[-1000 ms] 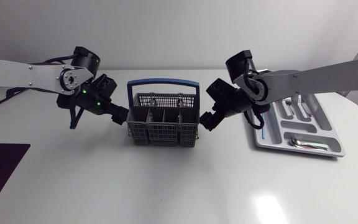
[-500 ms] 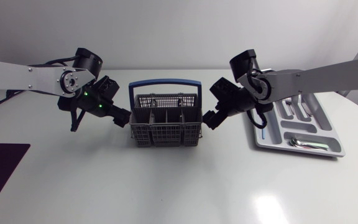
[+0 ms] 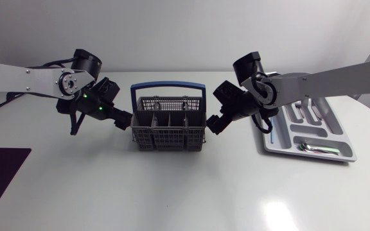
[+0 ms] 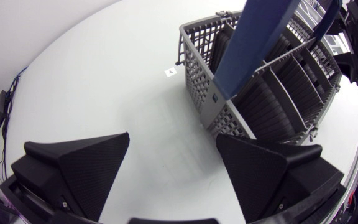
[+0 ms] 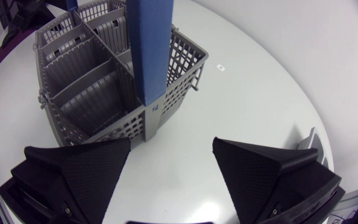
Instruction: Unload the cutlery basket into the drawer organizer.
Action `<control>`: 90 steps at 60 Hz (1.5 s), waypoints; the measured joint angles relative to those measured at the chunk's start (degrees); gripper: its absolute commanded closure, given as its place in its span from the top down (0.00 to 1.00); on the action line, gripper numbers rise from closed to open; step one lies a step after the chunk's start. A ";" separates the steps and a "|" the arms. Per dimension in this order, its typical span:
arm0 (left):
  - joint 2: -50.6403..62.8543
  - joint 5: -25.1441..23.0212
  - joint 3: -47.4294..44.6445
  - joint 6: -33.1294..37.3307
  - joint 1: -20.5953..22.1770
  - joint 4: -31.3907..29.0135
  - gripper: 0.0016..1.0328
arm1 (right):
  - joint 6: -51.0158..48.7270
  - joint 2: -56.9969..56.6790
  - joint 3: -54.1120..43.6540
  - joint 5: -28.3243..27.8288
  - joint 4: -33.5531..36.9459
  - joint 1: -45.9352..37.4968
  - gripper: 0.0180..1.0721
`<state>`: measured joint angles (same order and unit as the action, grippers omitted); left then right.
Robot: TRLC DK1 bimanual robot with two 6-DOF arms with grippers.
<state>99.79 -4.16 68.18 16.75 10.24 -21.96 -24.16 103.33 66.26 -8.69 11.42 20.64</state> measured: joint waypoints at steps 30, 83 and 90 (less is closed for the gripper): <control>-1.22 -0.02 -1.09 0.04 -4.72 0.00 0.96 | -0.07 -4.98 -4.24 2.82 -0.79 -3.91 0.95; -33.31 -2.25 -22.01 3.06 -13.09 15.08 0.96 | -0.02 -31.58 -18.05 5.53 -0.96 -21.90 0.95; -35.95 -2.64 -24.37 3.04 -13.07 15.52 0.96 | -0.02 -34.03 -20.48 7.93 -1.20 -22.99 0.95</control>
<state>63.83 -6.81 43.81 19.79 -2.83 -6.44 -24.18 69.30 45.78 -0.75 10.22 -2.35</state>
